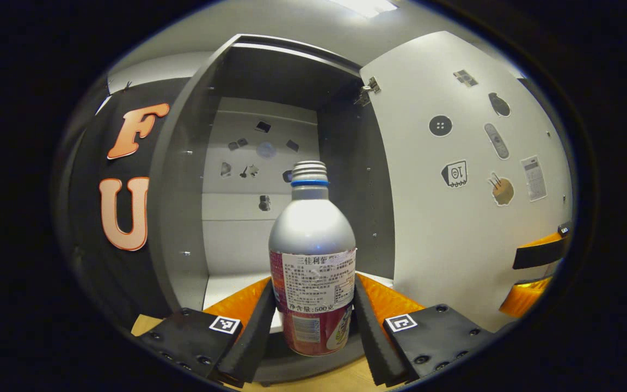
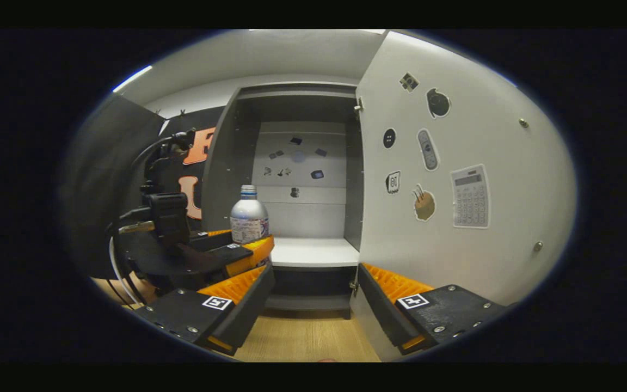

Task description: Open the cabinet door with the right hand, grasp the bottle in the cabinet with the left hand and place it on the coaster, then close the cabinet door with the right hand.

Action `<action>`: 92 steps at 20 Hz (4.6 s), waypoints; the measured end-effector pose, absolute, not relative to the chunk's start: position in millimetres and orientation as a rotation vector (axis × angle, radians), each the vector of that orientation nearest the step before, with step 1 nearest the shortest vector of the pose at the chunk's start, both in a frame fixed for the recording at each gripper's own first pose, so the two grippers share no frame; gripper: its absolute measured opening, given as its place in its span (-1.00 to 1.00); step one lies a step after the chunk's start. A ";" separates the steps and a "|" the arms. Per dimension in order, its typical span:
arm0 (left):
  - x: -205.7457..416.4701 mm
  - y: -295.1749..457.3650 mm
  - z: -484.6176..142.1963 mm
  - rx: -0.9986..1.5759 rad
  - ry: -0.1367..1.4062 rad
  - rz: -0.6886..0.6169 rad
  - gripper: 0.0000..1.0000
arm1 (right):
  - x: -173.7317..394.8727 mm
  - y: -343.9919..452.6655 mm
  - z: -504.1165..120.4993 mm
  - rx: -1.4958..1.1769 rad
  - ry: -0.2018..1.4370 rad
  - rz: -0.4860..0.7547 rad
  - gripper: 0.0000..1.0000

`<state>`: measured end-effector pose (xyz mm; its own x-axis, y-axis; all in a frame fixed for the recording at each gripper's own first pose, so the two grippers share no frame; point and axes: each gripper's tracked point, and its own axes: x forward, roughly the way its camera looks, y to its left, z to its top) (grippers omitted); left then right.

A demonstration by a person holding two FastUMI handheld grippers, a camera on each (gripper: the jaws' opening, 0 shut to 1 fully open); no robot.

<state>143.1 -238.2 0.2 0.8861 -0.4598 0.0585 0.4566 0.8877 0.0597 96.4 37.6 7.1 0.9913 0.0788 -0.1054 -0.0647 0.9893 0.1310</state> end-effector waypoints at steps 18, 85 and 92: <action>29.1 -146.3 -107.5 0.060 -0.048 -0.491 0.64 | 37.8 77.3 -22.0 0.170 0.162 -0.057 0.89; -5.3 -127.1 -41.1 0.042 0.050 -0.377 0.93 | -22.8 81.2 -1.5 0.096 0.186 0.041 0.90; -13.2 -133.8 -11.0 -0.001 0.038 -0.367 0.93 | -47.6 -3.4 33.8 0.145 0.118 -0.111 0.89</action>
<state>-13.2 -133.8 -11.0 0.9327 -0.3588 -0.0372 0.3588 0.9334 -0.0078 -47.6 -3.4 33.8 0.9870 -0.1017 -0.1247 0.1186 0.9834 0.1373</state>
